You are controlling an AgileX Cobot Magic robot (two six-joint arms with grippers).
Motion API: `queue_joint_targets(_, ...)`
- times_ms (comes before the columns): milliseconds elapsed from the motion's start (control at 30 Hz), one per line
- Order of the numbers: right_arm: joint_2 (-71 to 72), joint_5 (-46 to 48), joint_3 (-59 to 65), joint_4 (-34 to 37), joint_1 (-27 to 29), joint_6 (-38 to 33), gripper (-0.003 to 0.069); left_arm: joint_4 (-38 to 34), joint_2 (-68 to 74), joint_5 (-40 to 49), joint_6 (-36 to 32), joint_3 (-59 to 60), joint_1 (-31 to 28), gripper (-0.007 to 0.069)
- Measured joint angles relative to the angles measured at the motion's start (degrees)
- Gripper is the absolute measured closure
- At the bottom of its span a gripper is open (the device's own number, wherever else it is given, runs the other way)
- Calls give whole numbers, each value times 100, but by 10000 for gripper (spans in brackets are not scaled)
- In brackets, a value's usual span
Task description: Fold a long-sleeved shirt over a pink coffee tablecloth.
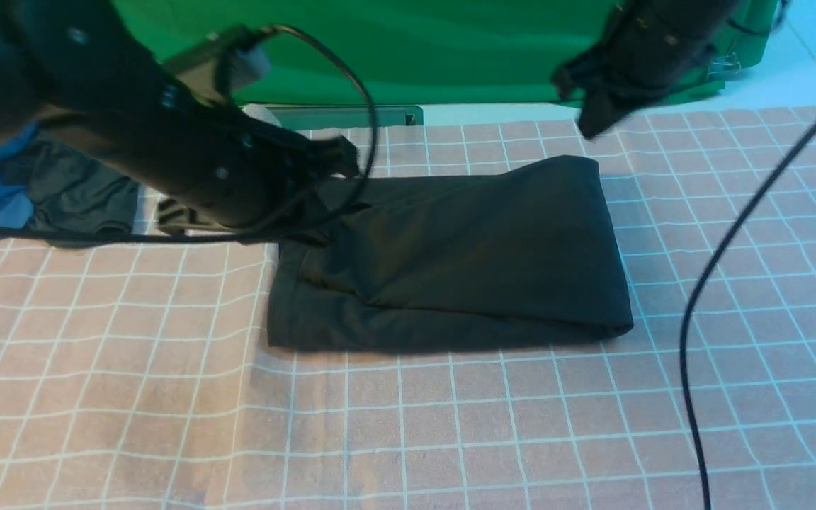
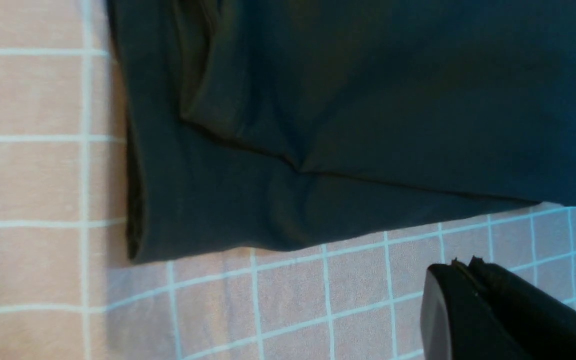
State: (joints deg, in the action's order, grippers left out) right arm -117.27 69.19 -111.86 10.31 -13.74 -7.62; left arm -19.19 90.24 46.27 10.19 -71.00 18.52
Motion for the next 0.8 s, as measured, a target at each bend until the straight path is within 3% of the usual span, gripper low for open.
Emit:
queue_joint_targets(133, 102, 10, 909, 6, 82, -144, 622, -121, 599, -12, 0, -341, 92, 612)
queue_joint_targets(233, 102, -658, 1654, 250, 21, -248, 622, -136, 1361, -40, 0, -948, 99, 612)
queue_joint_targets(433, 82, -1207, 2080, 725, -207, -572, 622, 45, 2143, -159, 68, -1409, 99, 612)
queue_joint_targets(633, 9, -1065, 2735, 270, -220, -384, 622, 788, 2598, 193, 887, -1418, 99, 612)
queue_joint_targets(800, 26, -1202, 2940, 87, -200, -111, 622, 996, 2647, 221, 1230, -1429, 105, 612)
